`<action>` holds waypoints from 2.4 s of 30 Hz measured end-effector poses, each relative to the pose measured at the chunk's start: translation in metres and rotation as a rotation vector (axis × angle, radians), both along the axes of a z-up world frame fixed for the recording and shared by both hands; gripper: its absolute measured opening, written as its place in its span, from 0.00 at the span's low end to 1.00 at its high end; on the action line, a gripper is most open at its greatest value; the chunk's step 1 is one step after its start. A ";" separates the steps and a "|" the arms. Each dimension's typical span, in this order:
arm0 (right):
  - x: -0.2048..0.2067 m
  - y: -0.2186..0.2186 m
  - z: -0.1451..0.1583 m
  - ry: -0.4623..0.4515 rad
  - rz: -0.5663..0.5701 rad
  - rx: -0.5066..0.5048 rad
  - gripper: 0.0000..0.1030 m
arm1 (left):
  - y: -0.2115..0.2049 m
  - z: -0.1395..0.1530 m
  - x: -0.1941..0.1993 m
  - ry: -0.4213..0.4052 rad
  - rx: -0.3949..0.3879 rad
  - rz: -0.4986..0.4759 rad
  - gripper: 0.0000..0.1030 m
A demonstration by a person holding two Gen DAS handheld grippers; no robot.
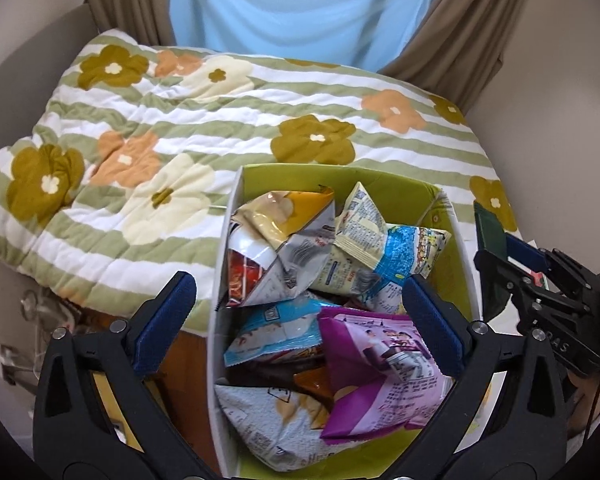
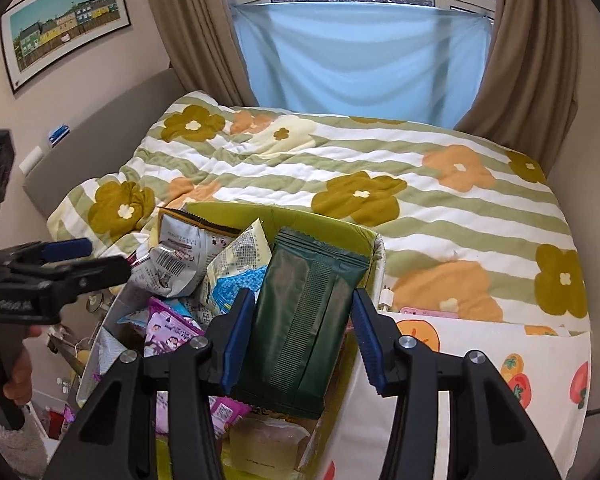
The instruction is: Organize snacks
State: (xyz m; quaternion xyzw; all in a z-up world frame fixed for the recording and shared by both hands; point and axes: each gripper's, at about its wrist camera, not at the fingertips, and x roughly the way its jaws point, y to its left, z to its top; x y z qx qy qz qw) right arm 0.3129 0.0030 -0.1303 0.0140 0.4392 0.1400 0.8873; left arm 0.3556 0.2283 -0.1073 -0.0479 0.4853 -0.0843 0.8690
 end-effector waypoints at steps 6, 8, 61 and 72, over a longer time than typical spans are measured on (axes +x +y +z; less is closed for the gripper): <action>0.000 -0.001 -0.015 0.048 -0.032 0.028 0.98 | 0.001 -0.010 -0.001 0.009 0.024 -0.015 0.99; -0.003 -0.002 -0.018 0.055 -0.048 0.032 0.99 | 0.001 -0.014 -0.001 0.016 0.028 -0.014 0.99; -0.315 -0.118 0.128 -0.334 -0.314 -0.101 0.99 | -0.134 0.124 -0.346 -0.504 0.142 0.022 0.99; -0.317 -0.120 0.128 -0.333 -0.312 -0.095 0.99 | -0.137 0.126 -0.345 -0.504 0.145 0.029 0.99</action>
